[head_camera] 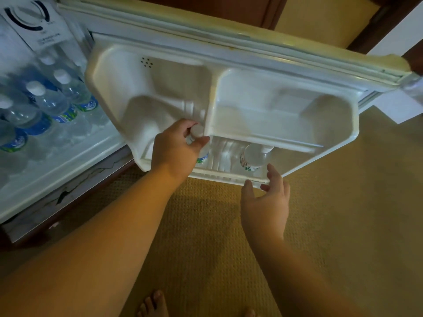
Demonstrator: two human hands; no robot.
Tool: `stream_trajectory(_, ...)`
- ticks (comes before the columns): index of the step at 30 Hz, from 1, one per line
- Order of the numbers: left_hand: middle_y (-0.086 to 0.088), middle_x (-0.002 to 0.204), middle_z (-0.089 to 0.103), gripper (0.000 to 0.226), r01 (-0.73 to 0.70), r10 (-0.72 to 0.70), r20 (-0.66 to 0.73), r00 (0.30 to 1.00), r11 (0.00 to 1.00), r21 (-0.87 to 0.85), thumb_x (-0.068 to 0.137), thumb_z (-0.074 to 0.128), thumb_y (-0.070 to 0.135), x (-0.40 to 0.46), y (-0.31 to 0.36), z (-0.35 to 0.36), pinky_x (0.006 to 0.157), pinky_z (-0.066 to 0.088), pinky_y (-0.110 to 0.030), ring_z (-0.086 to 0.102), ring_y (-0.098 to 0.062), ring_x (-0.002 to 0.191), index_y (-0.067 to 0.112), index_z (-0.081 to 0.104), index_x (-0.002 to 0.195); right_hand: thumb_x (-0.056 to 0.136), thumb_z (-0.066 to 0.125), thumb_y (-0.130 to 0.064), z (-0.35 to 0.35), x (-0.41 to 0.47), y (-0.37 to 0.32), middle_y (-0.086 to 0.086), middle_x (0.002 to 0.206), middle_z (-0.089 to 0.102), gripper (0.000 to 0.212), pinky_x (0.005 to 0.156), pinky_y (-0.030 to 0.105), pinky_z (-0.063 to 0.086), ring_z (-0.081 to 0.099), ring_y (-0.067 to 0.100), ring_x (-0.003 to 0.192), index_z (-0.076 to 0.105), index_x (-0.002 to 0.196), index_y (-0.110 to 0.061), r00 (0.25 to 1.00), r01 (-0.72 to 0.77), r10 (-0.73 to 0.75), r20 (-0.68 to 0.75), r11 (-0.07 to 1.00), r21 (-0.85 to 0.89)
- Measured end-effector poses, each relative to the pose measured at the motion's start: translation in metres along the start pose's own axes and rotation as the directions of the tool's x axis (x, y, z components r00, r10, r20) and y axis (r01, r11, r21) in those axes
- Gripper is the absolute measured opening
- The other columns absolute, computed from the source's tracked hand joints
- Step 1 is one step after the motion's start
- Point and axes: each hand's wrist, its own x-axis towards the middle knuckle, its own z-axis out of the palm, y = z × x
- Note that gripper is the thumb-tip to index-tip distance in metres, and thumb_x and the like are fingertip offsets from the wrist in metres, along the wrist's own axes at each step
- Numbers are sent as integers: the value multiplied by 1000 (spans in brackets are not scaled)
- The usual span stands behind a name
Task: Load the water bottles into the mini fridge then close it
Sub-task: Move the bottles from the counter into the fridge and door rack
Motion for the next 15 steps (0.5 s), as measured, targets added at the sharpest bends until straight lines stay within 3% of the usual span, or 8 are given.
stream_trajectory(3, 14, 104, 72, 32, -19, 19, -32, 999, 1000, -3, 86, 80, 38, 2, 1, 9, 73, 40, 1, 67, -5, 101, 25, 72, 114, 96, 63, -38, -7, 2, 6, -8, 138, 47, 58, 91, 37, 56, 53, 7, 118, 40, 150, -32, 997, 61, -61, 39, 998, 3)
stream_trajectory(6, 8, 113, 75, 36, -45, 44, -41, 998, 999, -21, 88, 78, 41, -2, -2, 22, 87, 53, -24, 68, -10, 106, 24, 71, 119, 96, 63, -38, -6, 3, 13, -10, 137, 47, 58, 89, 35, 55, 53, -1, 111, 41, 149, -33, 994, 98, -98, 48, 995, 17)
stream_trajectory(9, 8, 114, 76, 38, -72, 70, -80, 994, 997, -19, 88, 77, 45, -7, -2, 35, 88, 54, -28, 70, -13, 107, 24, 72, 119, 94, 65, -37, 2, 5, 26, -10, 134, 49, 58, 80, 27, 49, 51, -13, 98, 44, 148, -32, 991, 125, -127, 32, 991, 44)
stream_trajectory(12, 14, 108, 76, 36, -94, 92, -133, 987, 996, -10, 84, 77, 50, -10, -3, 46, 85, 54, -25, 70, -7, 102, 28, 75, 113, 94, 66, -37, 13, 8, 42, -11, 136, 48, 59, 80, 22, 48, 53, -2, 108, 44, 148, -33, 992, 124, -126, 33, 991, 53)
stream_trajectory(15, 18, 96, 74, 27, -103, 99, -170, 980, 995, -14, 88, 72, 52, -15, -6, 55, 73, 50, -14, 68, -2, 91, 31, 74, 104, 93, 66, -37, 20, 9, 52, -11, 137, 48, 60, 91, 36, 54, 54, 8, 118, 42, 149, -34, 993, 111, -112, 31, 993, 48)
